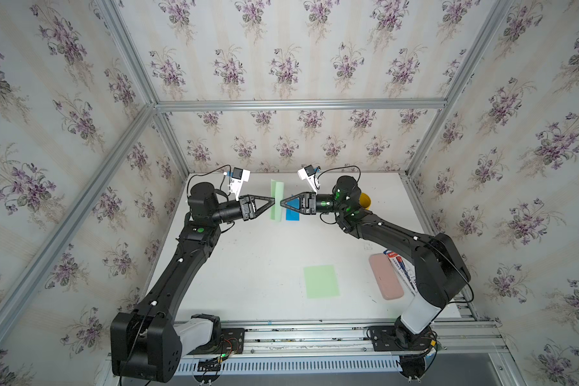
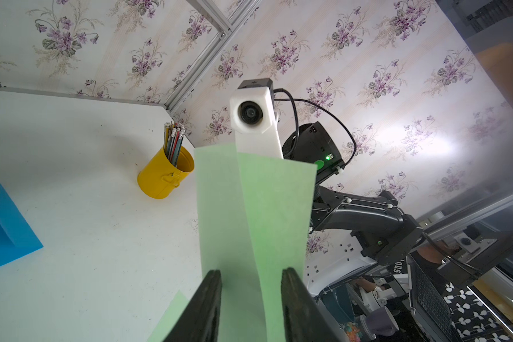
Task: Fold the square paper along the opposite sides
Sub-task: Fold the paper.
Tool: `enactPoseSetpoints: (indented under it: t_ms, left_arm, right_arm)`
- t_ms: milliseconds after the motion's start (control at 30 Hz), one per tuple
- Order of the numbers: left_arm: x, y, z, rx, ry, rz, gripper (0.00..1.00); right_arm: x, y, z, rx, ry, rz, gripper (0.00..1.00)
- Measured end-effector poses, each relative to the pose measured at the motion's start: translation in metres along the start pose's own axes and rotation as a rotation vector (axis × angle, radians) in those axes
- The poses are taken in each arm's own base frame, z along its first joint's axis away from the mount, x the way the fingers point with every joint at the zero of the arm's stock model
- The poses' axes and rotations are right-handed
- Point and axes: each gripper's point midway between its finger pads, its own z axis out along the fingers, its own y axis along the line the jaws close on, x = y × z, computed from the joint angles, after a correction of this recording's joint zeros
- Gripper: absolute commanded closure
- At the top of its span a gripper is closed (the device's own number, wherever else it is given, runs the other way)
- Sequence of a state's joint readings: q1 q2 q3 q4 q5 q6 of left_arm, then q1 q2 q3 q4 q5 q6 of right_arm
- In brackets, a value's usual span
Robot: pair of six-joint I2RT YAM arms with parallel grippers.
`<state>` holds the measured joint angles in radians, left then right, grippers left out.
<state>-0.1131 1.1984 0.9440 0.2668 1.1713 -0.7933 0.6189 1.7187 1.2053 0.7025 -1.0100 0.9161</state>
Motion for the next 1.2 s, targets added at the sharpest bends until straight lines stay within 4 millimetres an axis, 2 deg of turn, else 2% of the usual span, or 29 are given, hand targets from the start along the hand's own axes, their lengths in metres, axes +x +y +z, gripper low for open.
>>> enactPoseSetpoints:
  t_ms: [267, 867, 967, 1200]
  left_arm:
    - [0.0014, -0.0046, 0.0010, 0.020, -0.005, 0.004, 0.54]
    - [0.0008, -0.0102, 0.0006, 0.022, -0.007, 0.017, 0.52]
    - [0.0005, -0.0087, 0.0005, 0.010, -0.005, 0.015, 0.58]
    - [0.0011, -0.0026, -0.0005, -0.042, 0.005, 0.000, 0.89]
  right_arm:
    - [-0.0023, 0.0007, 0.0014, 0.001, 0.000, 0.002, 0.64]
    - [-0.0005, -0.0016, 0.0049, 0.023, 0.016, -0.006, 0.65]
    - [-0.0011, -0.0010, 0.0049, 0.027, 0.015, -0.010, 0.65]
    - [-0.0007, -0.0014, 0.0049, 0.038, 0.013, -0.010, 0.65]
